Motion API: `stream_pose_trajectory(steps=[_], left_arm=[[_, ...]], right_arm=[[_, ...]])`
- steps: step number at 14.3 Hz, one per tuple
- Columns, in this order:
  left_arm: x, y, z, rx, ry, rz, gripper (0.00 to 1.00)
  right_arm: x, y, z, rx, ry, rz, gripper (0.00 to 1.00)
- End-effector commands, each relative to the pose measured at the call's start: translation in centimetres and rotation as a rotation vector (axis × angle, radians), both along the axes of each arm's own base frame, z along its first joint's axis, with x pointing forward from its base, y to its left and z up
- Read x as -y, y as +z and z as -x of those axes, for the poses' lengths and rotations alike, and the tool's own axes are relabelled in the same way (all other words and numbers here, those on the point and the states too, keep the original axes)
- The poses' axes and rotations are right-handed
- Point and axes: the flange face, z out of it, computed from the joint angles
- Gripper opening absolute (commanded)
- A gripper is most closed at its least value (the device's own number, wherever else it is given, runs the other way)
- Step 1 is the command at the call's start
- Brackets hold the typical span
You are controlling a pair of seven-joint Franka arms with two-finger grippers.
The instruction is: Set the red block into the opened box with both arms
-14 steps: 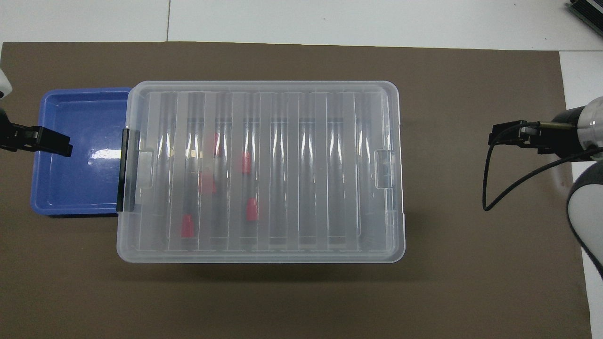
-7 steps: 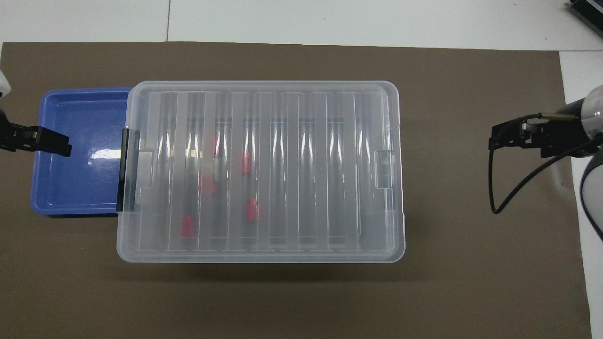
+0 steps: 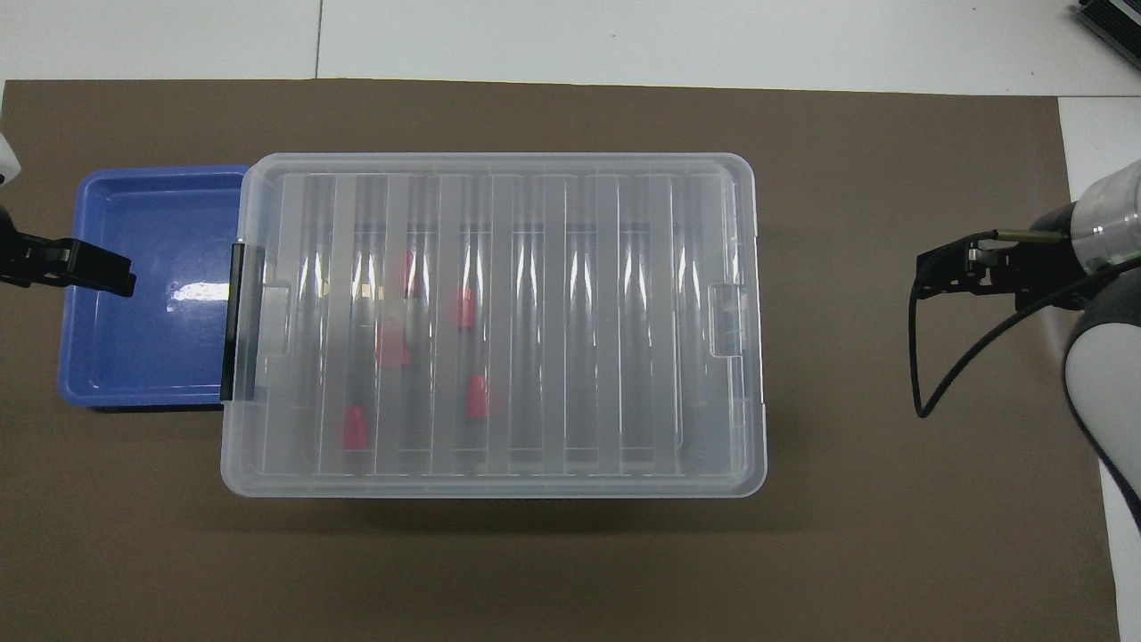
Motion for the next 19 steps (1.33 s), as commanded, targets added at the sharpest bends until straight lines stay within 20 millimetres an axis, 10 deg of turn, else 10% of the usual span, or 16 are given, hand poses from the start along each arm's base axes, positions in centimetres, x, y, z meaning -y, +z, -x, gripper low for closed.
stream_pose_trajectory(steps=[1,19], left_arm=[[-0.32,0.33,0.74,-0.006,0.001,0.004,1.00],[-0.32,0.32,0.76,-0.007,0.001,0.004,1.00]], right_arm=[[-0.46,-0.35,1.18,-0.006,-0.010,0.025,1.00],[-0.55,-0.20,1.32,-0.003,-0.006,0.000,1.00]])
